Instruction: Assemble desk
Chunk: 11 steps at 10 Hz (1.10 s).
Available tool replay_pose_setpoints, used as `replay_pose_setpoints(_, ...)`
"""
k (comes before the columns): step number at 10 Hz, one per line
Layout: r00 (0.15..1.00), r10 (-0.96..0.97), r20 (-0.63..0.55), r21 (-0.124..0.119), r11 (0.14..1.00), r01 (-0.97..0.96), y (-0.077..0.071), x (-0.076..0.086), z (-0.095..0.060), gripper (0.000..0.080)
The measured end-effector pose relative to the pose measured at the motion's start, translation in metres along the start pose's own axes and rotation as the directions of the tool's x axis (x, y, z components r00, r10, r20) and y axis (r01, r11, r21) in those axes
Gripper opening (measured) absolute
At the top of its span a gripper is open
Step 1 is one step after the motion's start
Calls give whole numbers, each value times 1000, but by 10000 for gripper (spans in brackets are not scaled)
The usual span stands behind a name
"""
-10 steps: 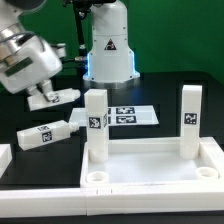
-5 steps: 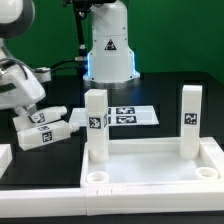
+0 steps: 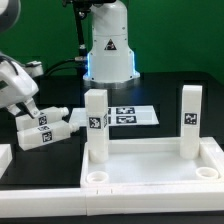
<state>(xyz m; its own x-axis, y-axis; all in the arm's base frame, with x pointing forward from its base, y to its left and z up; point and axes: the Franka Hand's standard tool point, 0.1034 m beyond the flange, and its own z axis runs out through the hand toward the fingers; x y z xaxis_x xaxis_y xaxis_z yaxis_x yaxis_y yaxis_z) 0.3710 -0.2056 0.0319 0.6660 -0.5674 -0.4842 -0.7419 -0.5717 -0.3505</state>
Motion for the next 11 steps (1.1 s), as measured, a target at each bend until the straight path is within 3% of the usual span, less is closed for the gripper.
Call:
replay_pose_setpoints(1, 996, 17, 89, 16, 1000, -19, -7, 10, -8, 639)
replay_pose_setpoints(3, 976, 55, 211, 5, 998, -57, -9, 11, 6, 648)
replay_pose_setpoints(5, 939, 52, 341, 29, 997, -66, -8, 5, 6, 649)
replay_pose_setpoints(6, 906, -71, 417, 45, 997, 57, -4, 7, 4, 649)
replay_pose_setpoints(7, 880, -108, 462, 77, 994, 82, -2, 14, 4, 649)
replay_pose_setpoints(10, 882, -61, 467, 52, 998, 41, -1, 15, 6, 649)
replay_pose_setpoints(11, 853, 40, 521, 8, 999, -52, -2, 13, 12, 649)
